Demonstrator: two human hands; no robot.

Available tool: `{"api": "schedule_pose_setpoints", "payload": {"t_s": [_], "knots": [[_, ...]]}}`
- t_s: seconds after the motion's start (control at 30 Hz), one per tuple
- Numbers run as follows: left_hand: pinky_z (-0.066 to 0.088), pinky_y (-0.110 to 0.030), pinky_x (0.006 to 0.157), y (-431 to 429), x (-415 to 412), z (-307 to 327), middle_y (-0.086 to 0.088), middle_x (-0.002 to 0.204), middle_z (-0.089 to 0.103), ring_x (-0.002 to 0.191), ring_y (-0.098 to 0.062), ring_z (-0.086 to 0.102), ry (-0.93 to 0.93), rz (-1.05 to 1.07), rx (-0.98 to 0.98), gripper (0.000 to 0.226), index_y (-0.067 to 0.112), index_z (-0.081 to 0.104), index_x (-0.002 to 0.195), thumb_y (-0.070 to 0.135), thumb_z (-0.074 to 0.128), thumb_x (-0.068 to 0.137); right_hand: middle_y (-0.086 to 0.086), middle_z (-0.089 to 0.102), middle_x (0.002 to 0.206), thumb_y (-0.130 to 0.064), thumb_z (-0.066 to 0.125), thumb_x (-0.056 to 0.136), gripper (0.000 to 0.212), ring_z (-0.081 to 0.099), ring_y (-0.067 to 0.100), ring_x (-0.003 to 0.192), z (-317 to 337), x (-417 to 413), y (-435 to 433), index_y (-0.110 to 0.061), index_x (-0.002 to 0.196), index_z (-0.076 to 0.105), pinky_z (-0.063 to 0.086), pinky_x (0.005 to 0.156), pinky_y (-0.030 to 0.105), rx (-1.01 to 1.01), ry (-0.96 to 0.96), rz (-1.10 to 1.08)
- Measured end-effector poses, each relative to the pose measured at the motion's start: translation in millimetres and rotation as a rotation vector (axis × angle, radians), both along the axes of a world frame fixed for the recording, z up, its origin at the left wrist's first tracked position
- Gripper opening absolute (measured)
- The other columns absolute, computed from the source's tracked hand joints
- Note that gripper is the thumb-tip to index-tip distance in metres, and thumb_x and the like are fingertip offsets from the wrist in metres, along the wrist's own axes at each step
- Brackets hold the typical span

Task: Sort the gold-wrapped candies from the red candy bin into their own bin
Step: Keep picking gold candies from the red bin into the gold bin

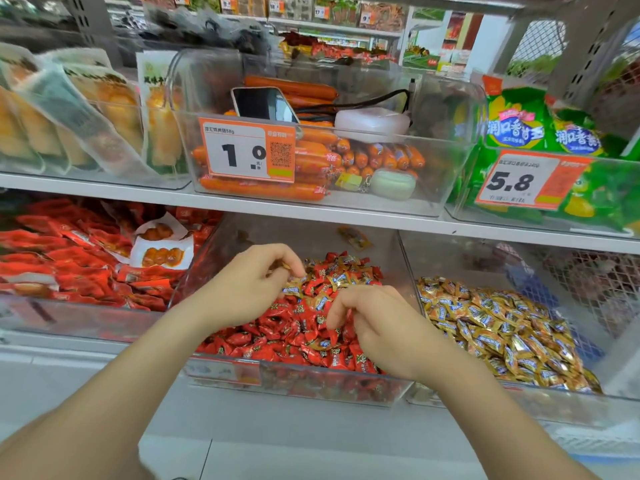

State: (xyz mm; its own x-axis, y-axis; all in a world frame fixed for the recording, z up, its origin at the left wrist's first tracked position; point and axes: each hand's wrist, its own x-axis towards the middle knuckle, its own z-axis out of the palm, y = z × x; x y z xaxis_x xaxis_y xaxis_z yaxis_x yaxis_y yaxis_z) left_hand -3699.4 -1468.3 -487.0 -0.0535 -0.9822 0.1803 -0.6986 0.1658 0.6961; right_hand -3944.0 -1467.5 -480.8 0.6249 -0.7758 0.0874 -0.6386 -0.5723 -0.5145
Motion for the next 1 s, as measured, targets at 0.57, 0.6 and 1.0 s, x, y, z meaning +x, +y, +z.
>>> {"api": "schedule_pose_setpoints", "payload": {"t_s": [0.57,0.6,1.0], "knots": [[0.038,-0.034,0.115,-37,2,-32,-0.004,0.135,0.052,0.133,-0.023,0.048,-0.423,-0.087,-0.050,0.049,0.017,0.057,0.143,0.000,0.044,0.099,-0.020,0.072,0.103,-0.046,0.079,0.085,0.025,0.062,0.001,0.098,-9,13,-12,-0.037,0.109,0.078,0.055,0.085,0.032,-0.130,0.202,0.083],[0.036,-0.036,0.117,-40,1,-34,-0.007,0.135,0.052,0.135,-0.025,0.046,-0.426,-0.083,-0.011,0.048,0.015,0.056,0.145,0.007,0.044,0.100,-0.019,0.072,0.106,-0.048,0.080,0.085,0.031,0.062,0.001,0.100,-11,16,-11,-0.037,0.113,0.077,0.055,0.084,0.032,-0.133,0.237,0.091],[0.037,-0.026,0.086,-50,1,-43,0.006,0.102,0.062,0.101,-0.016,0.051,-0.440,-0.129,0.022,0.016,0.024,0.061,0.117,0.029,0.058,0.101,-0.001,0.071,0.071,-0.022,0.053,0.099,0.013,0.047,0.004,0.050,12,5,-19,-0.030,0.091,0.060,0.040,0.052,0.026,0.029,-0.182,-0.161]]}}
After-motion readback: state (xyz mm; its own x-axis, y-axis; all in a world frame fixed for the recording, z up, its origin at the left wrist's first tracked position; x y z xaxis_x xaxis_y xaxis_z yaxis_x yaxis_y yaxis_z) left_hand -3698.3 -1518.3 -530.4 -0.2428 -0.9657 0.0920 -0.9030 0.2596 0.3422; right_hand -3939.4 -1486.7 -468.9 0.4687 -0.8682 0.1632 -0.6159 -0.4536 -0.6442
